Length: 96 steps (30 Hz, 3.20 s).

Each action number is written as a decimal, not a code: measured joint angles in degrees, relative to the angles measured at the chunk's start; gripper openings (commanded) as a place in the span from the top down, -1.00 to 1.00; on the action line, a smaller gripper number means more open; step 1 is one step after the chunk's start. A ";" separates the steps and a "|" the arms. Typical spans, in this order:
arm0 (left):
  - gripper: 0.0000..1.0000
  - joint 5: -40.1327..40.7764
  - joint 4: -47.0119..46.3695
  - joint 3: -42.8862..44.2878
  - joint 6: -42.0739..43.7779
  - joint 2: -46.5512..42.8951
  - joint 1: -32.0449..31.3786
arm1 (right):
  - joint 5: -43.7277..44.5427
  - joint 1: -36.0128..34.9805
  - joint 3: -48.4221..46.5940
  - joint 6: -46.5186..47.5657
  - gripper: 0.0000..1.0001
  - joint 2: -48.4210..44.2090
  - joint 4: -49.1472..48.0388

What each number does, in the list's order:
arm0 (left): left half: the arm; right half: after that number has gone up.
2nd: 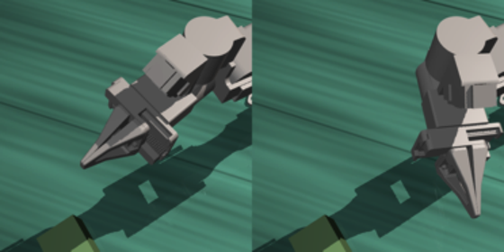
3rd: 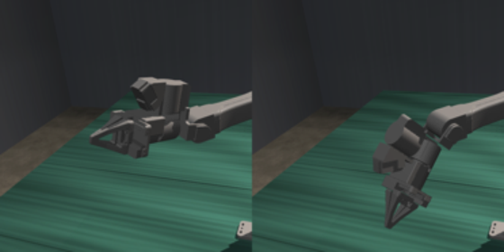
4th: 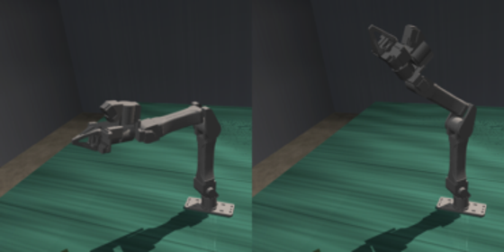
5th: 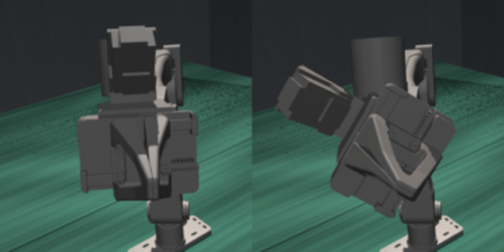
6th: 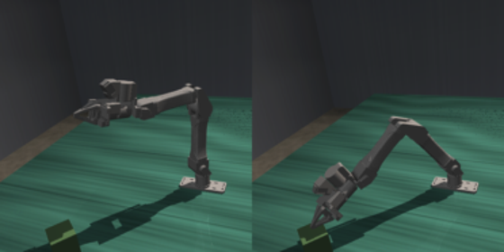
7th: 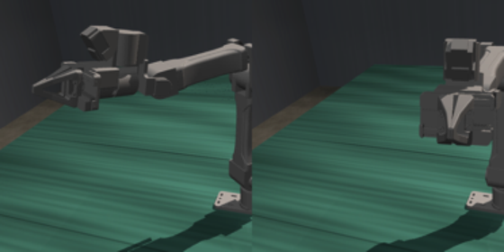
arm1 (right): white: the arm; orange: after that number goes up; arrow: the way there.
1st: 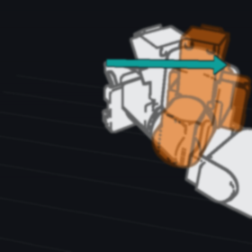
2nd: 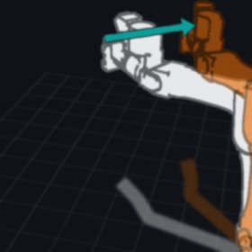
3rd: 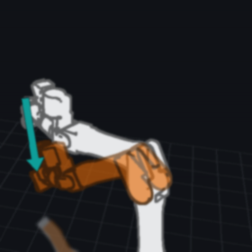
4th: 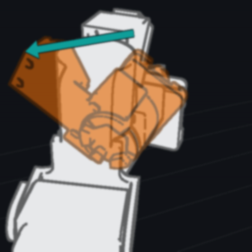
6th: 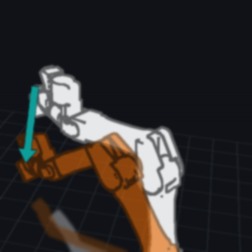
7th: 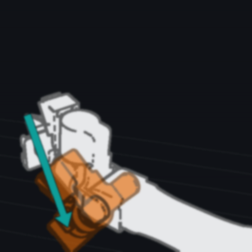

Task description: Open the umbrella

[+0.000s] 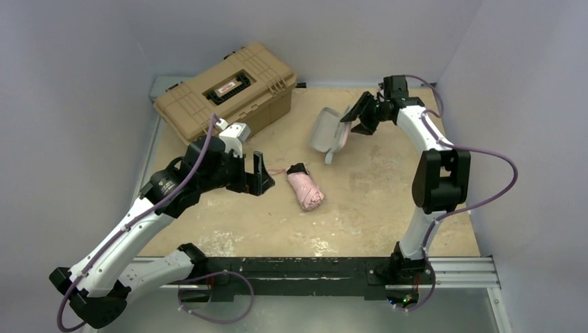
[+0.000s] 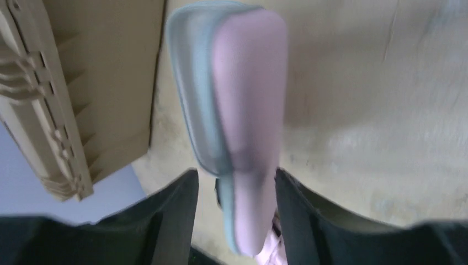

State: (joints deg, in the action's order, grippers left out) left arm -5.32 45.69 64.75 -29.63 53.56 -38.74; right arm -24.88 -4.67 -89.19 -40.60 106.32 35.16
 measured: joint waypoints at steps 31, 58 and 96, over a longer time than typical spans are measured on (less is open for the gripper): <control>-0.93 2.73 -5.51 -8.52 -3.91 1.46 0.11 | -0.74 -16.74 28.83 8.81 0.08 -19.34 -4.85; -0.91 11.10 -0.50 -10.32 -2.73 -6.99 0.11 | 10.84 -31.36 22.18 7.91 0.23 -3.28 -0.33; -0.81 -15.04 -17.94 6.67 6.29 49.62 -1.95 | 11.45 -16.72 30.99 2.29 -0.59 -37.62 8.09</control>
State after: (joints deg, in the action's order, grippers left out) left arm -20.36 27.75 71.42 -23.33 103.18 -40.69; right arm -13.43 -21.39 -58.19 -38.30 68.71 43.24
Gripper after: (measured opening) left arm 0.918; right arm 0.794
